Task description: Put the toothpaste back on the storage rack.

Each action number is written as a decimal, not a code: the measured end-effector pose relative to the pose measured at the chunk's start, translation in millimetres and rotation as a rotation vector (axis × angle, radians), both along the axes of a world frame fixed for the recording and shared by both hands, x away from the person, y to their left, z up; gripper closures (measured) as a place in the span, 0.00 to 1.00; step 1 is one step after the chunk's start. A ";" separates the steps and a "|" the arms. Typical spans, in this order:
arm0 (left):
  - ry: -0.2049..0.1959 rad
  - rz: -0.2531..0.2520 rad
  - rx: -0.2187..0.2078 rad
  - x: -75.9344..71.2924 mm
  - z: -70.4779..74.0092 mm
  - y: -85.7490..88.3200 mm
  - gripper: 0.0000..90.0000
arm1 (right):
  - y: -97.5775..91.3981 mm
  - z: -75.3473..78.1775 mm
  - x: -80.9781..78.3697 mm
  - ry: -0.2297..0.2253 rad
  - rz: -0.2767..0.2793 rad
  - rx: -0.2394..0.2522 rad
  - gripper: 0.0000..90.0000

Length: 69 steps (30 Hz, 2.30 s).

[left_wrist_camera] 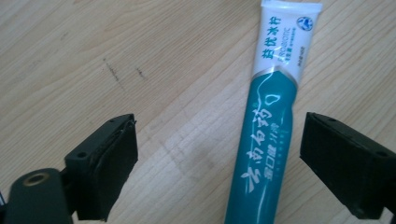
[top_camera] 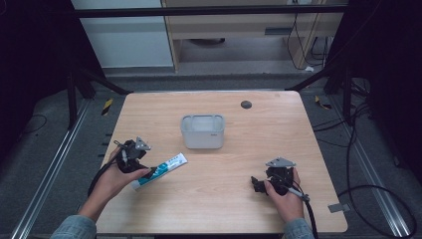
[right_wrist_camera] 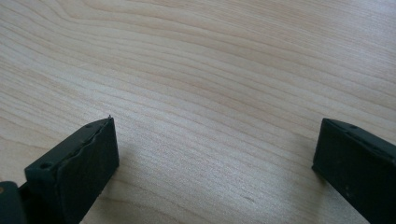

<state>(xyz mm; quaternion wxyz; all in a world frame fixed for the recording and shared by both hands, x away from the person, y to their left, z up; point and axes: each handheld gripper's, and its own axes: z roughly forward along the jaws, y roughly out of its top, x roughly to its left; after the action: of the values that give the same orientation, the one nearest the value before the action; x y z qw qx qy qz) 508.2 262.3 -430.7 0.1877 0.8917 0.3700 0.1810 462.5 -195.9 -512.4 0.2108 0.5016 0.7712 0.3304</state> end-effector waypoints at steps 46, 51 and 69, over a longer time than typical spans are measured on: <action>0.218 -0.096 0.077 29.4 -34.1 -54.7 0.62 | -1.3 -0.6 1.8 -0.007 0.019 -0.012 0.00; 0.224 -0.097 0.073 29.6 -33.5 -54.3 0.65 | -1.3 -0.6 1.8 -0.008 0.020 -0.012 0.00; 0.256 -0.108 0.111 25.5 -22.8 -60.6 0.87 | -1.3 -0.6 1.8 -0.008 0.019 -0.012 0.00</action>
<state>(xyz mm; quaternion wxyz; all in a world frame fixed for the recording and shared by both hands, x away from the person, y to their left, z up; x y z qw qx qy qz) 533.7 201.7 -453.5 0.0987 0.9351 0.3319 0.0756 464.3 -197.2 -513.0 0.2135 0.4916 0.7772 0.3297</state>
